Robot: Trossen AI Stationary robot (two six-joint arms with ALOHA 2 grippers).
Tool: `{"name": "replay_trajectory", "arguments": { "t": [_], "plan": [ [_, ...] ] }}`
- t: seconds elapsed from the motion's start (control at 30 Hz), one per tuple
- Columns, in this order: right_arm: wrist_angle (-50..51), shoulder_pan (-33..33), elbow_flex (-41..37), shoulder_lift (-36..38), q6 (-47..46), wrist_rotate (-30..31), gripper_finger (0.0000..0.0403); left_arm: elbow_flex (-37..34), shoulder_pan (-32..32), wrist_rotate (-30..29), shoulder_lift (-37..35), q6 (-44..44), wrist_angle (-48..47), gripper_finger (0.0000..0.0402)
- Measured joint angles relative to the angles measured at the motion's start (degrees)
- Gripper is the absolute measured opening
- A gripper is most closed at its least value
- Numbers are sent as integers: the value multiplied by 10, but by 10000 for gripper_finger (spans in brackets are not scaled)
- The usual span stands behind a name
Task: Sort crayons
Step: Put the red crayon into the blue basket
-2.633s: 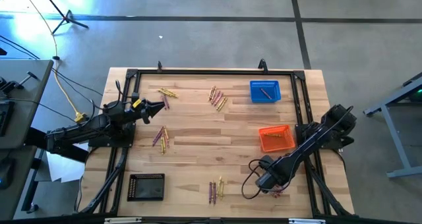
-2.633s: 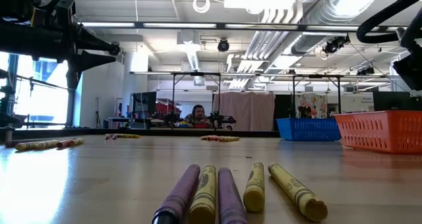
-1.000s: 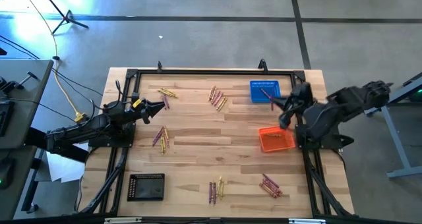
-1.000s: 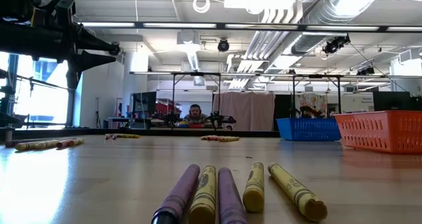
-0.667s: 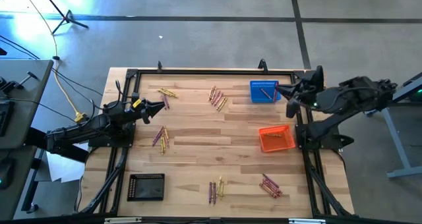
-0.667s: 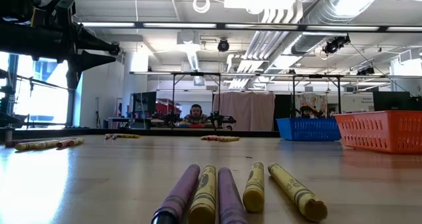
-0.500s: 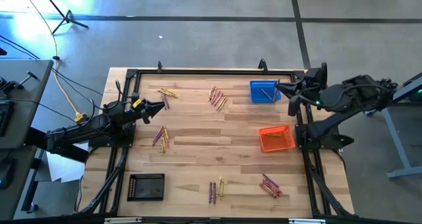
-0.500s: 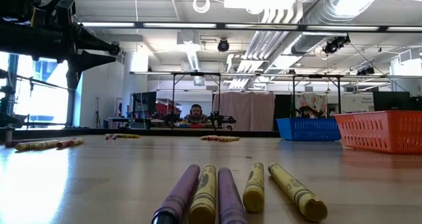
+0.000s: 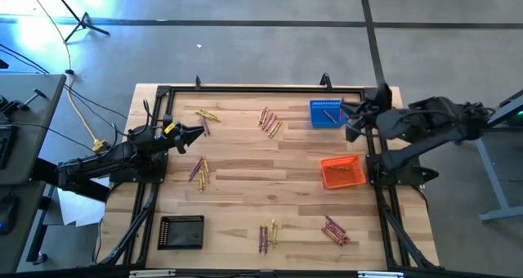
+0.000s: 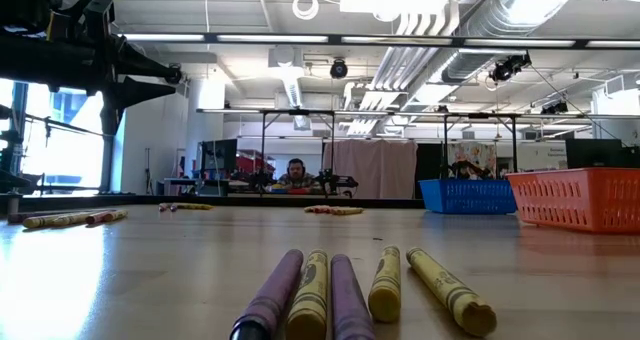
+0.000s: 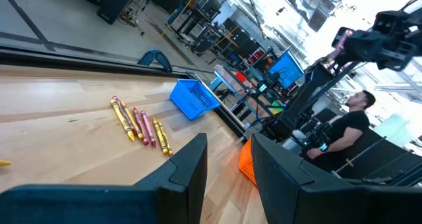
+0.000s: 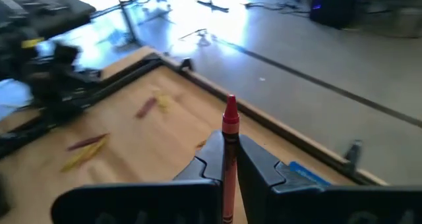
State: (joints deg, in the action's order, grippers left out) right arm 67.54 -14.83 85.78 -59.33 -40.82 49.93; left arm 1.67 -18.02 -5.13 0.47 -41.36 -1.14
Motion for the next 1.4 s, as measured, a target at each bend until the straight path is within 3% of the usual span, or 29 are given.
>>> {"name": "replay_trajectory", "arguments": {
  "t": [0.3, 0.57, 0.73, 1.0, 1.13, 1.4],
  "plan": [
    [92, 127, -19, -27, -3, 14, 12, 0, 0, 0, 0, 0, 0, 106],
    [37, 248, -138, -37, 51, 20, 12, 0, 0, 0, 0, 0, 0, 106],
    [-44, 324, -210, -37, 118, -43, 12, 0, 0, 0, 0, 0, 0, 106],
    [-269, 447, -314, -37, 225, -212, 12, 0, 0, 0, 0, 0, 0, 106],
    [-361, 496, -366, -37, 261, -265, 12, 0, 0, 0, 0, 0, 0, 106],
    [-424, 553, -442, -37, 280, -345, 12, 0, 0, 0, 0, 0, 0, 106]
  ]
}}
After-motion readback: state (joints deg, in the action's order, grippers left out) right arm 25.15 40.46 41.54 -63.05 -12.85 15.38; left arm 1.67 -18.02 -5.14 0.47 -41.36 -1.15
